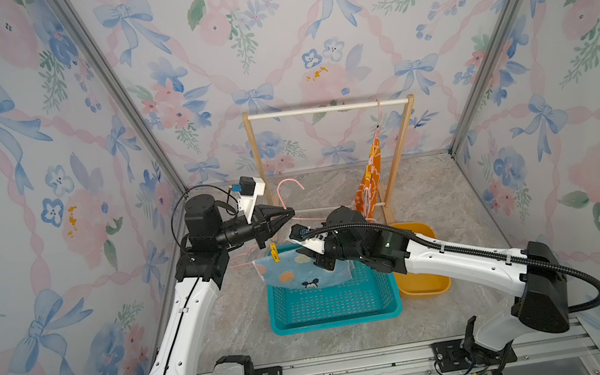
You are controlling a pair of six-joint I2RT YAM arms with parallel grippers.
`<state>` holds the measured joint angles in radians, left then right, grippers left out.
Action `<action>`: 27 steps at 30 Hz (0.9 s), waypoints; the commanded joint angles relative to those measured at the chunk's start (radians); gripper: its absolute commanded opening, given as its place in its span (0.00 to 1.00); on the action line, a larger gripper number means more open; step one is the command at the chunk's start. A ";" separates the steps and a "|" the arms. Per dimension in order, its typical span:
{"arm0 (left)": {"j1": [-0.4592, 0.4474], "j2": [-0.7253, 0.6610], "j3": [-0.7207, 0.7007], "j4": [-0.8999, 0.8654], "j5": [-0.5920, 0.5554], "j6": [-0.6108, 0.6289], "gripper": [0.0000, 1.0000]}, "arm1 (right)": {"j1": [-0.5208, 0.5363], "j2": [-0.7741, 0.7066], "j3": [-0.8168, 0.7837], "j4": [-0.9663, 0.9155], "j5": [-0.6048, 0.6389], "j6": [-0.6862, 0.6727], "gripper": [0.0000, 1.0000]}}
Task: Remove the clothespins securing towels to the hanger
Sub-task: Adjust the towel on the hanger.
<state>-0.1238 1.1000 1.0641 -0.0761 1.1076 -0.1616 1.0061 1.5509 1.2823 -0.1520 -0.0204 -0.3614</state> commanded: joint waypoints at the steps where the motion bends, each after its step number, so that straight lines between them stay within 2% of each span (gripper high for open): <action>1: 0.000 -0.017 0.028 0.017 0.026 -0.009 0.00 | -0.015 0.014 0.022 -0.036 0.028 -0.007 0.23; 7: 0.002 -0.019 0.029 0.018 0.023 -0.009 0.00 | -0.030 -0.031 -0.019 -0.046 0.042 -0.002 0.12; 19: 0.004 -0.023 0.029 0.018 0.022 -0.008 0.00 | -0.102 -0.186 -0.119 -0.097 0.068 0.006 0.12; 22: 0.005 -0.023 0.029 0.018 0.022 -0.007 0.00 | -0.113 -0.210 -0.130 -0.109 0.069 0.006 0.13; 24: 0.004 -0.021 0.030 0.018 0.022 -0.007 0.00 | -0.114 -0.217 -0.128 -0.114 0.068 0.007 0.18; 27: 0.004 -0.019 0.029 0.018 0.022 -0.008 0.00 | -0.102 -0.221 -0.118 -0.116 0.051 0.007 0.33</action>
<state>-0.1238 1.0996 1.0641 -0.0765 1.1053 -0.1616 0.9035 1.3476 1.1687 -0.2287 0.0200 -0.3561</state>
